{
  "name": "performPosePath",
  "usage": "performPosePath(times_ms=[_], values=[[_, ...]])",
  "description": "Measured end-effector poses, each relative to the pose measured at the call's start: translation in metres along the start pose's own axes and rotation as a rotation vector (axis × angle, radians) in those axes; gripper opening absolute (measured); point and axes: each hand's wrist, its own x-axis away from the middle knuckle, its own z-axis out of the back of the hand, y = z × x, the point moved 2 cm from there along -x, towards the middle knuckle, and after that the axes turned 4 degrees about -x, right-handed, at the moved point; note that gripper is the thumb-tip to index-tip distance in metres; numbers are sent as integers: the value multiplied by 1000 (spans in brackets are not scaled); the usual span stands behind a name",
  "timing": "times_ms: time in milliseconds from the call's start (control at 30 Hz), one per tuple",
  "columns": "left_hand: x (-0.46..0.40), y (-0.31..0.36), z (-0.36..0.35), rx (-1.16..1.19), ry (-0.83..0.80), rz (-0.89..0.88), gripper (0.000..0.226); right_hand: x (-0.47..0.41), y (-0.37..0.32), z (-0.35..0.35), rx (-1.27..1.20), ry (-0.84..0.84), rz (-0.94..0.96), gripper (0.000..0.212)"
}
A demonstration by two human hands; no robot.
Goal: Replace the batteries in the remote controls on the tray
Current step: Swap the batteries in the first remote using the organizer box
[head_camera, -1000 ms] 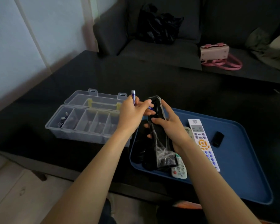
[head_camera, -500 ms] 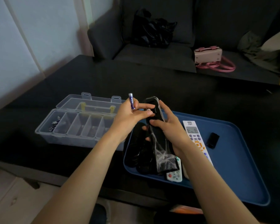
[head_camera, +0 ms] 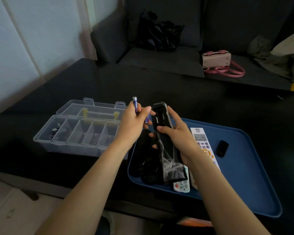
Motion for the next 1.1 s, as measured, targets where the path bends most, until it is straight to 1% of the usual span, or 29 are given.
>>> performPosePath(times_ms=[33, 133, 200, 267, 333, 500, 633, 733, 833, 867, 1000, 1100], values=[[1, 1, -1, -24, -15, -2, 11, 0, 0, 0, 2, 0, 0, 72], [3, 3, -3, -37, -40, -18, 18, 1, -1, -1, 15, -1, 1, 70], [5, 6, -2, -46, -37, -47, 12, 1, 0, 0, 14, 1, 3, 70], [4, 6, -2, -46, -11, -57, 21, 0, 0, 0, 8, 4, 3, 71], [3, 6, -2, -55, -4, -46, 25, 0, 1, -1, -1, 3, 1, 71], [3, 3, -4, -119, -47, -2, 18, 2, 0, -1, -3, 2, -1, 70], [2, 4, -3, -100, -96, 13, 18, 1, 0, -1, 24, 11, 9, 70], [2, 3, -4, -166, -154, -34, 23, 2, -2, -1, 32, 15, 7, 68], [3, 4, -4, -311, -170, -109, 28, 4, -3, -2, 45, -1, 18, 57], [4, 5, -5, -355, -168, -134, 29, 5, -3, -2, 47, -4, 26, 55], [5, 9, -6, -509, -107, -245, 37, 5, -3, -4, 21, -26, 30, 56], [6, 9, -6, -553, -92, -297, 38, 6, -2, -6, 12, -24, 33, 56]])
